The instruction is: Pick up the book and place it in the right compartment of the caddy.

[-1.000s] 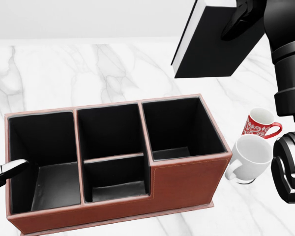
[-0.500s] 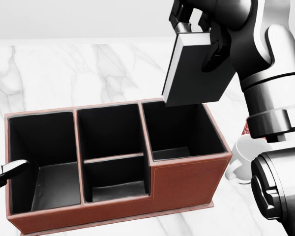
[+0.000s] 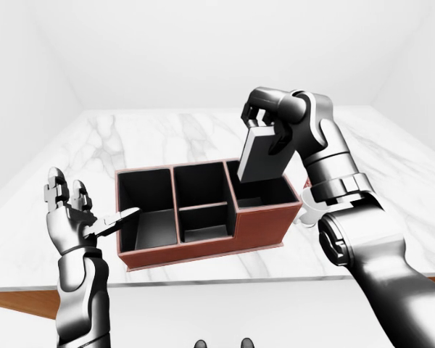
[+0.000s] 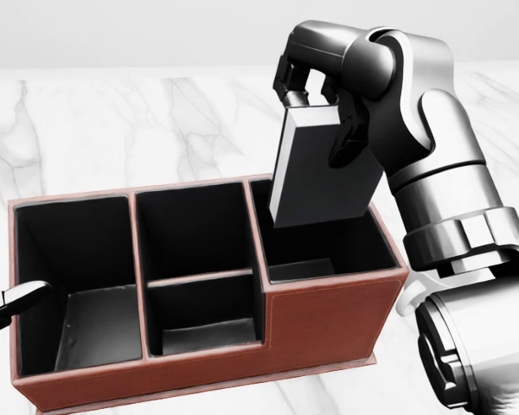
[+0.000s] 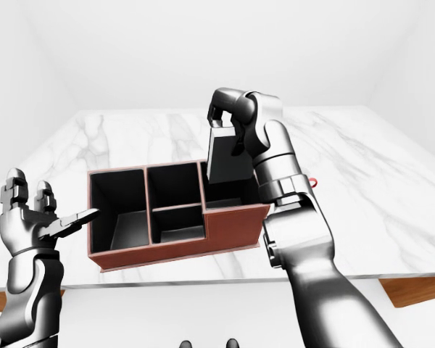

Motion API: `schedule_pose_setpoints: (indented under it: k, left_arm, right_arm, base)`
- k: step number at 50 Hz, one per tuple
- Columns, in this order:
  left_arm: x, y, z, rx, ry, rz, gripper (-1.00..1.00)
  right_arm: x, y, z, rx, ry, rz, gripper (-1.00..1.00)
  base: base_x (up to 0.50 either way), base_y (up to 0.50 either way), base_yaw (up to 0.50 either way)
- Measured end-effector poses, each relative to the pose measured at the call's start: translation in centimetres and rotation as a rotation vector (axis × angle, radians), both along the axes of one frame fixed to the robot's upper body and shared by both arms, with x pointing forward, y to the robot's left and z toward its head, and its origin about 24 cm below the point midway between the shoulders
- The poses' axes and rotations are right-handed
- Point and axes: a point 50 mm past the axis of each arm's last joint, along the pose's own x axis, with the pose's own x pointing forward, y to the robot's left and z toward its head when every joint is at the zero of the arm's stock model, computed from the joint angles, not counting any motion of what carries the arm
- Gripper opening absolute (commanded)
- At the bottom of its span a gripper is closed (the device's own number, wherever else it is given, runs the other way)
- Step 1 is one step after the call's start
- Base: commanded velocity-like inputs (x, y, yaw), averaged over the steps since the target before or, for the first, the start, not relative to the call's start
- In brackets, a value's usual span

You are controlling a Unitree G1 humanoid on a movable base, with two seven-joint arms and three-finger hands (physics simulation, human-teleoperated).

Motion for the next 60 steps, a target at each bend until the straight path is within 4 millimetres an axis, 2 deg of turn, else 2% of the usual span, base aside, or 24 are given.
schedule_pose_setpoints:
  k: [19,60]
  left_arm:
    - [0.1,0.0,0.0,-0.001,0.0,-0.001,1.0]
    - [0.1,-0.1,-0.1,0.002,0.002,-0.003,1.0]
  right_arm:
    - [0.5,0.2,-1.7,0.008,0.08,-0.001,-1.0]
    - [1.2,-1.1,-5.4,0.036,0.275,-0.053,-1.0]
  base:
    - [0.0,0.0,0.0]
    - [0.0,0.0,0.0]
